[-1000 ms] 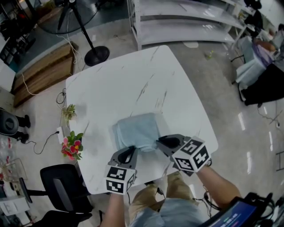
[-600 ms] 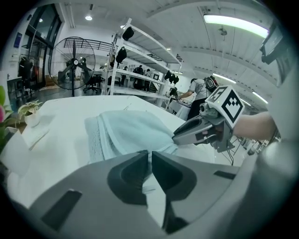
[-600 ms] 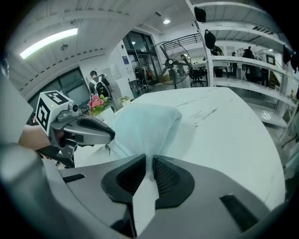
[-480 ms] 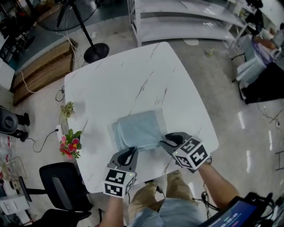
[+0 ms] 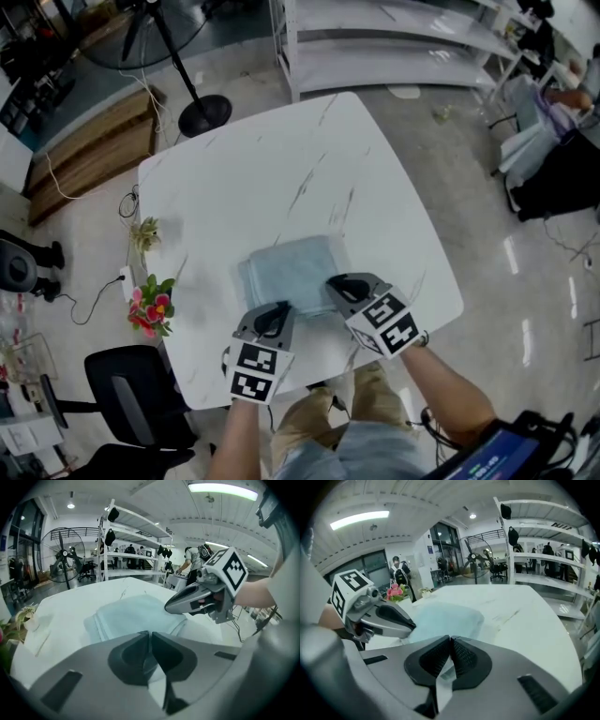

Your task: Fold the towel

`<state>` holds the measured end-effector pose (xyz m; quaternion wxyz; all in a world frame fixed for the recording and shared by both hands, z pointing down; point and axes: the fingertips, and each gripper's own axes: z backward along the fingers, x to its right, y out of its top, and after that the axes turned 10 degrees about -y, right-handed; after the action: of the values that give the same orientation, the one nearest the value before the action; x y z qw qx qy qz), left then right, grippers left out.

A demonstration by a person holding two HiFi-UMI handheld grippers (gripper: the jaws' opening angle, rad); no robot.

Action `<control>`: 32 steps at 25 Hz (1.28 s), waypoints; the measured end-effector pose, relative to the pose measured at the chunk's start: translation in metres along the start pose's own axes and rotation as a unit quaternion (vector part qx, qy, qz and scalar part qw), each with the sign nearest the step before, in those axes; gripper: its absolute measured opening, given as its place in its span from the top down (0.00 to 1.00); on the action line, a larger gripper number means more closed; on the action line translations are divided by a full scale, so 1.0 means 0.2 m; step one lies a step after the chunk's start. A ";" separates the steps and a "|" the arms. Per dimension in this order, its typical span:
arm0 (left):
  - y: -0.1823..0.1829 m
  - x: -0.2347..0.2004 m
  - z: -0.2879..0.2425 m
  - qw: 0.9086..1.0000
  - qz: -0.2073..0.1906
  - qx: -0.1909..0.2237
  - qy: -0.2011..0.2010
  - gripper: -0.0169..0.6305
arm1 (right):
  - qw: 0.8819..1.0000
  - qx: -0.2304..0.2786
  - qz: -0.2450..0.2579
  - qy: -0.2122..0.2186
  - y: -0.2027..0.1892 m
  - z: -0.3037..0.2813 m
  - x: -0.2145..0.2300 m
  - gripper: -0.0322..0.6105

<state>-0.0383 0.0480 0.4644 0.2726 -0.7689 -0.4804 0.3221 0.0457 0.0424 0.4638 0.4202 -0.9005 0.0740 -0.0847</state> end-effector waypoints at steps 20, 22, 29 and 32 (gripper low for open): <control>0.22 -0.01 0.38 0.982 0.088 0.163 0.031 0.93 | 0.995 0.071 -0.046 -0.053 0.21 0.29 0.14 0.91; 0.41 0.00 0.57 0.971 0.075 0.220 0.060 0.93 | 0.990 0.118 -0.040 -0.069 0.38 0.45 0.13 0.91; 0.99 0.19 1.18 0.923 -0.077 0.325 0.193 0.93 | 0.955 0.277 0.022 -0.100 0.94 0.94 -0.14 0.90; 1.16 0.32 1.31 0.905 -0.103 0.351 0.217 0.93 | 0.938 0.321 0.049 -0.125 1.08 1.15 -0.20 0.93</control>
<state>-0.0857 0.0455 0.1113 0.6543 -0.6206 -0.3414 0.2650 0.0424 0.0840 0.1494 0.6960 -0.7166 0.0343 0.0299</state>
